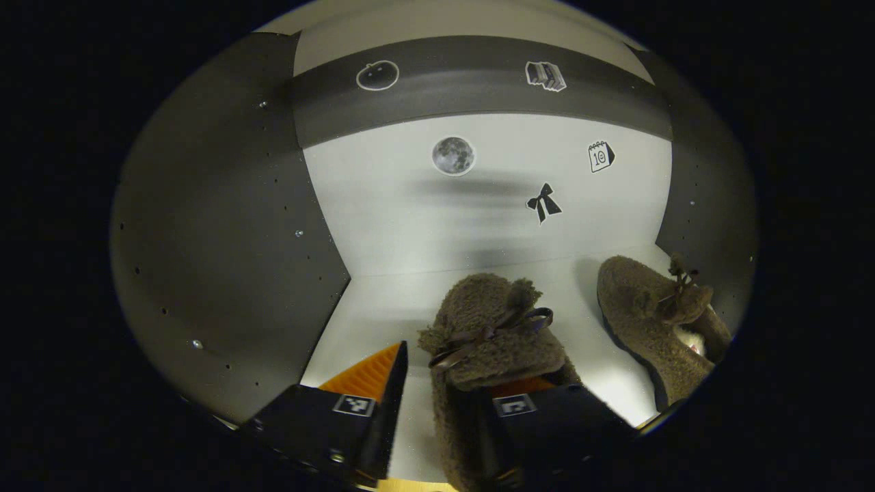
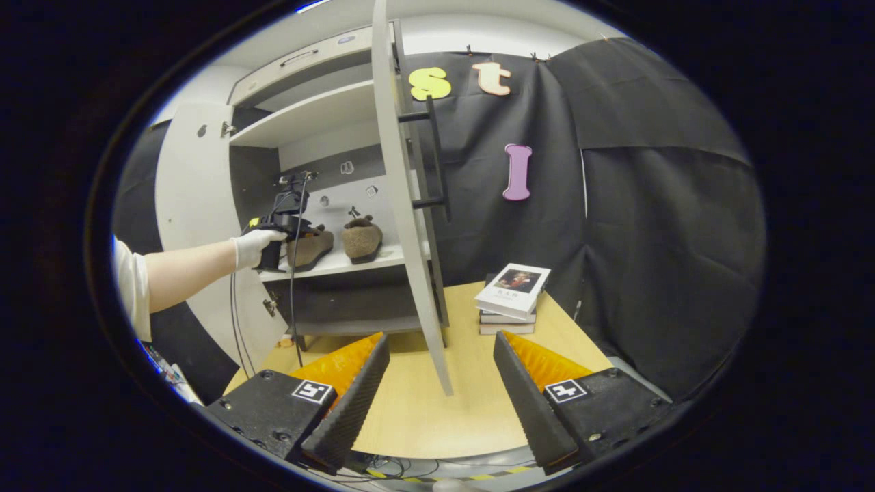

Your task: Grab one shoe with the right hand and put it into the shoe cabinet, grab the other shoe with the left hand and put it into the shoe cabinet; then close the right door with the right hand and the left door with the left hand.

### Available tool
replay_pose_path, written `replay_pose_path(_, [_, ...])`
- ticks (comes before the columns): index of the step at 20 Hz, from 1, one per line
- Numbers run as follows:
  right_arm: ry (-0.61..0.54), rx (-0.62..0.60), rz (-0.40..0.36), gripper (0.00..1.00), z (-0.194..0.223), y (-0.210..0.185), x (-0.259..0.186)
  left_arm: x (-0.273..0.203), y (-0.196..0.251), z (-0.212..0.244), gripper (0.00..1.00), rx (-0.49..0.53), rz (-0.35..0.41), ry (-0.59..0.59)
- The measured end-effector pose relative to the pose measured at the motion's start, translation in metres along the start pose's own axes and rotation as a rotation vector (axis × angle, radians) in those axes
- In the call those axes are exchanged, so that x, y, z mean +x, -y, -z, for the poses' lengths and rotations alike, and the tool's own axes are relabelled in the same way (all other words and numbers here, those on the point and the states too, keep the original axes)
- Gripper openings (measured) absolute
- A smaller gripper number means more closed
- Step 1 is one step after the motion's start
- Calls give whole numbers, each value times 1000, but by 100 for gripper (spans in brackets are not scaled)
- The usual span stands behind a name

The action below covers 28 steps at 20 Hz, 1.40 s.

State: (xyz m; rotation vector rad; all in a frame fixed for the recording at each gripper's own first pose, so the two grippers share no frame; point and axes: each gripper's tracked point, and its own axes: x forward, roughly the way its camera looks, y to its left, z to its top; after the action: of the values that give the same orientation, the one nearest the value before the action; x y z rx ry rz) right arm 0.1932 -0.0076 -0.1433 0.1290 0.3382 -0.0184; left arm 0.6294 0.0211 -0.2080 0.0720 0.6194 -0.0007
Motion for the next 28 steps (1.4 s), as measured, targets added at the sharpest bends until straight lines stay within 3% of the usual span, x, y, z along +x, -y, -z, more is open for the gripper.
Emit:
replay_pose_path(2, [3, 1, -8, 98, 0, -5, -2, -10, -6, -6, 84, -1, -5, 32])
replay_pose_path(4, [6, -2, -16, 98, -1, -11, -4, -21, -9, -7, 92, -14, 5, 43])
replay_pose_path(10, [20, -20, -44, 98, -2, -29, -11, -74, -3, -13, 96, 27, 45, 112])
replay_pose_path(18, [71, -30, -59, 98, -14, -45, -29, -218, 13, -32, 96, 16, 121, 365])
replay_pose_path(24, [104, -49, -52, 97, -24, -54, -39, -329, 22, 13, 96, 36, 189, 468])
replay_pose_path(28, [108, -87, -60, 98, -22, -65, -43, -385, 11, 56, 96, 2, 192, 484])
